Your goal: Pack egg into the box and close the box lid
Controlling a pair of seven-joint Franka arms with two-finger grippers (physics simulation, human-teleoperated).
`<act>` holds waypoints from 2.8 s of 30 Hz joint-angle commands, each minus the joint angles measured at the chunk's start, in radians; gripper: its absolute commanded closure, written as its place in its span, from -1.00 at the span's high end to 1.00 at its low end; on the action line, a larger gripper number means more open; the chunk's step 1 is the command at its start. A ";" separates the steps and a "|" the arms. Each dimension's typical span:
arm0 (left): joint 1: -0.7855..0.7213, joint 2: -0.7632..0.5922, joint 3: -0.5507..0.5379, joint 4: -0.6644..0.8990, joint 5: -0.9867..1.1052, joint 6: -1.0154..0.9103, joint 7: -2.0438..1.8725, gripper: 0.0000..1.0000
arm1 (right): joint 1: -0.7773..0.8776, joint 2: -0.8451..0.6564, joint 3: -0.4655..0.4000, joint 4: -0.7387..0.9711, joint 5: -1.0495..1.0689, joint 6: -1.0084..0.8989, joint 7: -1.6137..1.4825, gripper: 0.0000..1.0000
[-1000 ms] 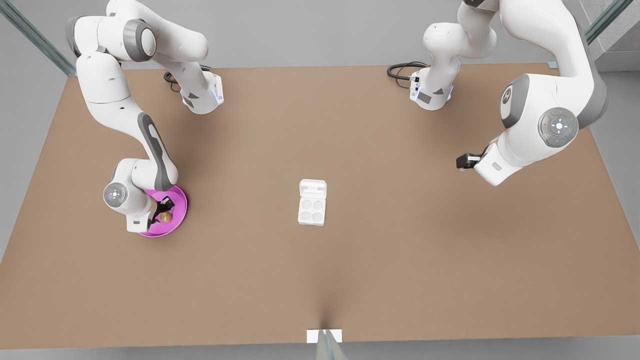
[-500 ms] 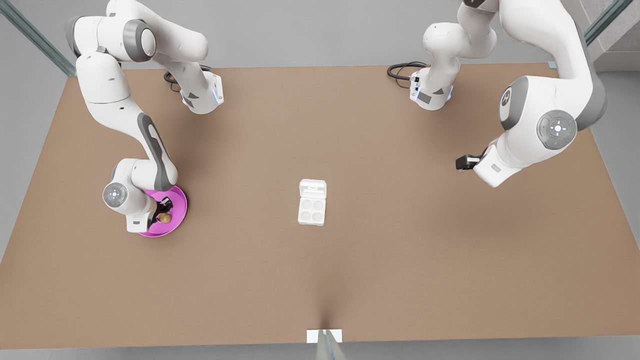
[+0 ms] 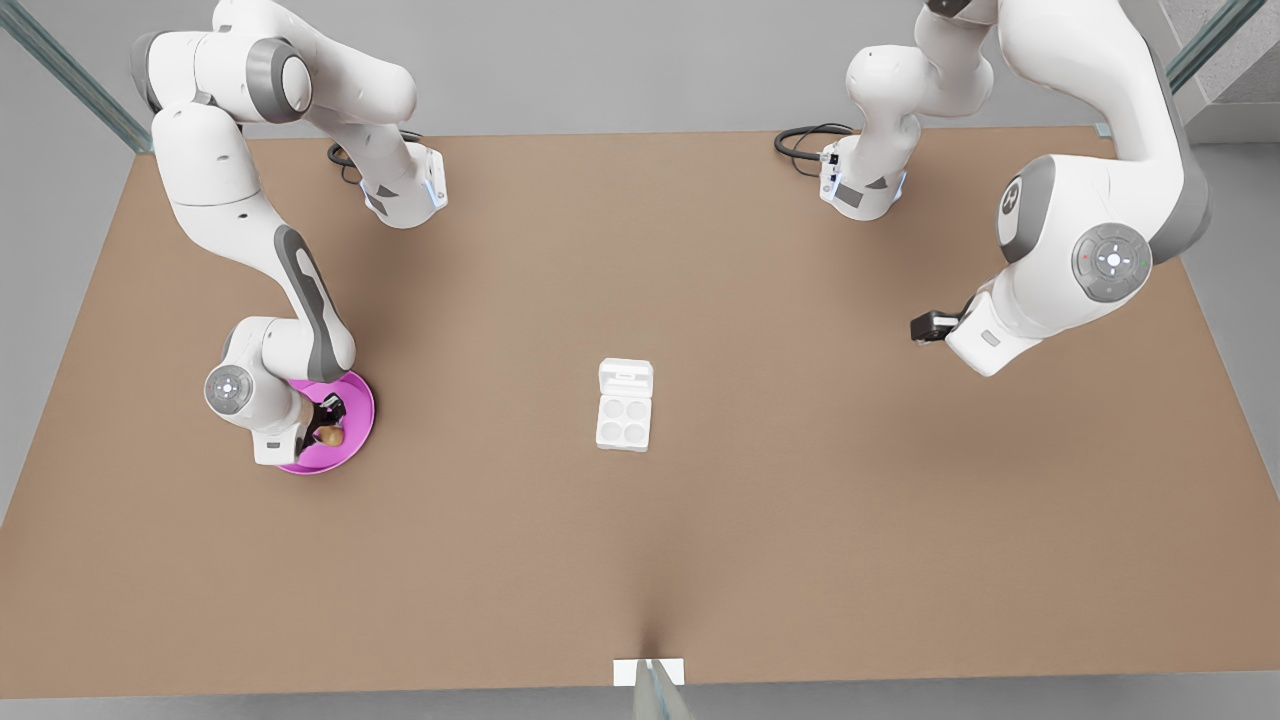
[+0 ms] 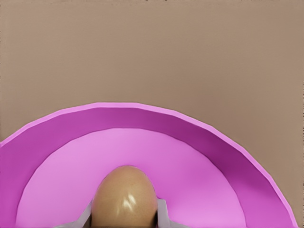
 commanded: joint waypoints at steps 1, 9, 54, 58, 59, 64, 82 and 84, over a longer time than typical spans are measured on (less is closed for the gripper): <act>0.000 0.000 0.000 0.001 -0.001 0.001 0.000 1.00 | 0.000 -0.004 0.000 -0.001 -0.018 0.004 0.025 0.11; 0.000 0.000 0.000 0.001 0.001 0.001 0.000 1.00 | 0.000 -0.015 -0.001 -0.001 -0.017 -0.002 0.025 0.11; -0.026 0.064 -0.004 0.007 -0.007 0.034 0.001 1.00 | 0.459 -0.134 -0.107 0.461 0.306 -0.546 0.940 1.00; -0.150 0.162 -0.004 0.007 -0.007 0.092 0.001 -0.16 | 0.234 -0.285 -0.165 0.590 0.109 -0.804 0.927 1.00; -0.213 0.198 -0.007 0.003 -0.013 0.181 0.004 -0.57 | 0.142 -0.329 -0.093 0.590 0.088 -0.839 0.927 1.00; -0.485 0.368 -0.037 0.007 -0.113 0.333 -0.204 -0.57 | 0.135 -0.266 -0.095 0.654 0.089 -0.852 0.916 1.00; -0.725 0.478 -0.029 -0.057 -0.239 0.905 -0.899 -0.57 | 0.118 -0.200 -0.099 0.676 0.097 -0.840 0.916 1.00; -0.725 0.500 -0.029 -0.030 -0.237 0.905 -0.899 -0.57 | 0.118 -0.200 -0.099 0.676 0.098 -0.838 0.916 1.00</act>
